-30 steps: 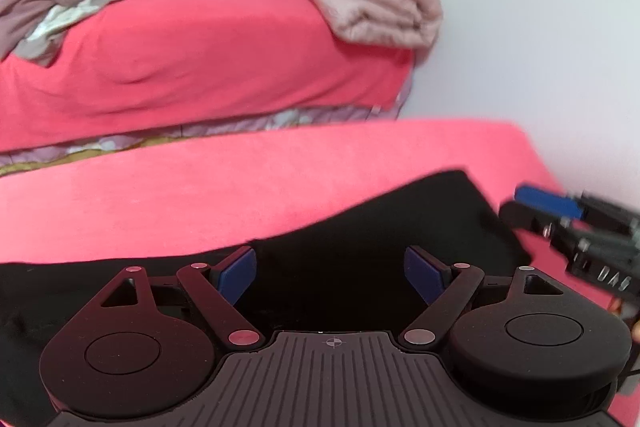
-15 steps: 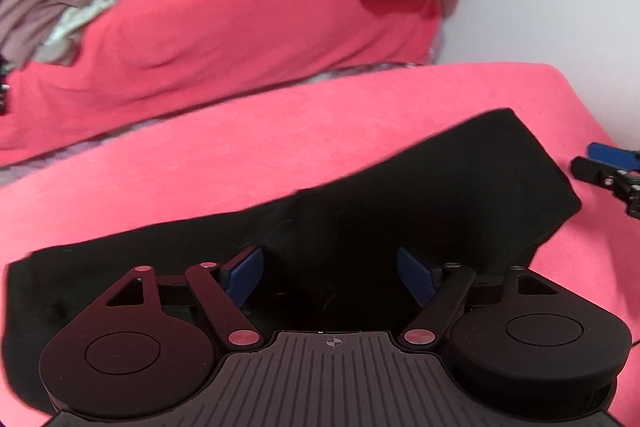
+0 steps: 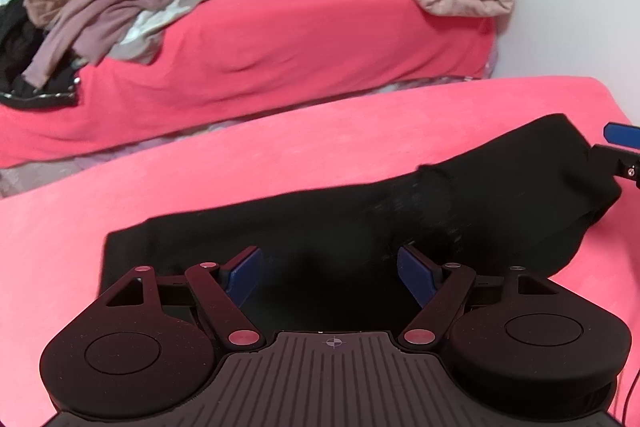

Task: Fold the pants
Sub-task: 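Move the left gripper to the trouser end and grasp it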

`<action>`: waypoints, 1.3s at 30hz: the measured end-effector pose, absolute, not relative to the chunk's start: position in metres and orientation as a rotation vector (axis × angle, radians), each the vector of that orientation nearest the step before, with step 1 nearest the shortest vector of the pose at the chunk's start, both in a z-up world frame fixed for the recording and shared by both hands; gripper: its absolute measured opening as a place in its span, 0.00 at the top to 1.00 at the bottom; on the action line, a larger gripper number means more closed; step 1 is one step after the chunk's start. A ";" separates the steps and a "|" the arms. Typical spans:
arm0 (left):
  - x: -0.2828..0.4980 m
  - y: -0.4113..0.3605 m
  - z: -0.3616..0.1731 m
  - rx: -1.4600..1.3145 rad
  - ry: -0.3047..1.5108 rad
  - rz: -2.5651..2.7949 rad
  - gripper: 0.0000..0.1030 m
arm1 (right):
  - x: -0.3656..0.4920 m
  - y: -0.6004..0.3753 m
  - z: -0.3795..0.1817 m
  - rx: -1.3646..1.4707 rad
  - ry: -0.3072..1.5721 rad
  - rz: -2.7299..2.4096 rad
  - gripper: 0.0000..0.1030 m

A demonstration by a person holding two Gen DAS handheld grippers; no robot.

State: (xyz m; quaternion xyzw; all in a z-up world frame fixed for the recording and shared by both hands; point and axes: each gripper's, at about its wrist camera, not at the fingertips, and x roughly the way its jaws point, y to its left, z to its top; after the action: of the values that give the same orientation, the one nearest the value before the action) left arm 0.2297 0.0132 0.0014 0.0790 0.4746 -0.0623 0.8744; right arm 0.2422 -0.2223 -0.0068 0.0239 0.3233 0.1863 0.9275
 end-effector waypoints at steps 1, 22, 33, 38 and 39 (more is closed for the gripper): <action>0.228 0.018 0.002 0.168 0.991 -0.121 0.00 | 0.242 -0.217 -0.005 0.046 0.663 0.390 0.40; 0.211 0.067 0.014 0.226 0.945 -0.028 0.00 | 0.243 -0.159 0.001 0.002 0.671 0.457 0.40; 0.212 0.095 0.007 0.163 0.989 0.016 0.00 | 0.249 -0.146 -0.003 -0.014 0.691 0.504 0.46; 0.205 0.146 0.000 -0.007 1.059 0.115 0.00 | 0.251 -0.140 -0.011 -0.050 0.720 0.560 0.60; 0.201 0.159 -0.002 -0.055 1.071 0.135 0.00 | 0.251 -0.138 -0.012 -0.065 0.722 0.572 0.61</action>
State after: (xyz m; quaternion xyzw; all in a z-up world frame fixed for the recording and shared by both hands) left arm 0.2012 0.1594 -0.0018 -0.0262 0.5097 0.0641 0.8575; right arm 0.2507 -0.1383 -0.0125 -0.0313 0.3482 0.2757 0.8954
